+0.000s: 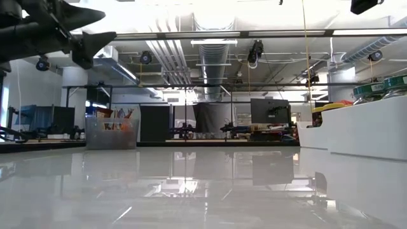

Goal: Sort spices by type
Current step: Return to Home Position

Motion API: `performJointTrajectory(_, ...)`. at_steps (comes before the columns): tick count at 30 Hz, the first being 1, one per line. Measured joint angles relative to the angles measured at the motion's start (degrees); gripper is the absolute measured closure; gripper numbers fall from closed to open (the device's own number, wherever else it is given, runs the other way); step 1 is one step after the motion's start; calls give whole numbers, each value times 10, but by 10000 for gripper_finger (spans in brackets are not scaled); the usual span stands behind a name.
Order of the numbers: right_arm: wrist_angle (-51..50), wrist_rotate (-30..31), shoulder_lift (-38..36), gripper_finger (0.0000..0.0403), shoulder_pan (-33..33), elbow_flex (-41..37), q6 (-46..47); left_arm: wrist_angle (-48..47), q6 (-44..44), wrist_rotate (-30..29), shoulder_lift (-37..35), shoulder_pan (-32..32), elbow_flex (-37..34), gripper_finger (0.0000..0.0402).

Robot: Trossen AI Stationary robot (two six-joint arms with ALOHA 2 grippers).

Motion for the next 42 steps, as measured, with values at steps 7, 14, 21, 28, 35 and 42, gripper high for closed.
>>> performJointTrajectory(7, -49, -6, -25, 390, 0, 3, -23, -93, 45, -4, -78, 0, -5, 141)
performJointTrajectory(14, 66, 4, 3, 390, 0, -88, -10, -221, 59, 0, -180, 0, -6, 141)
performJointTrajectory(21, 153, 98, 0, 390, 0, -169, 25, -245, 68, 32, -181, -1, -6, 141)
performJointTrajectory(28, 152, 188, 0, 390, 0, -214, 14, -272, 74, 41, -180, -1, -6, 141)
performJointTrajectory(35, 115, 189, 1, 390, 0, -223, 58, -341, 82, 53, -179, -1, -5, 141)
performJointTrajectory(42, 87, 189, 3, 390, 0, -223, 65, -343, 106, 65, -173, -1, -5, 141)
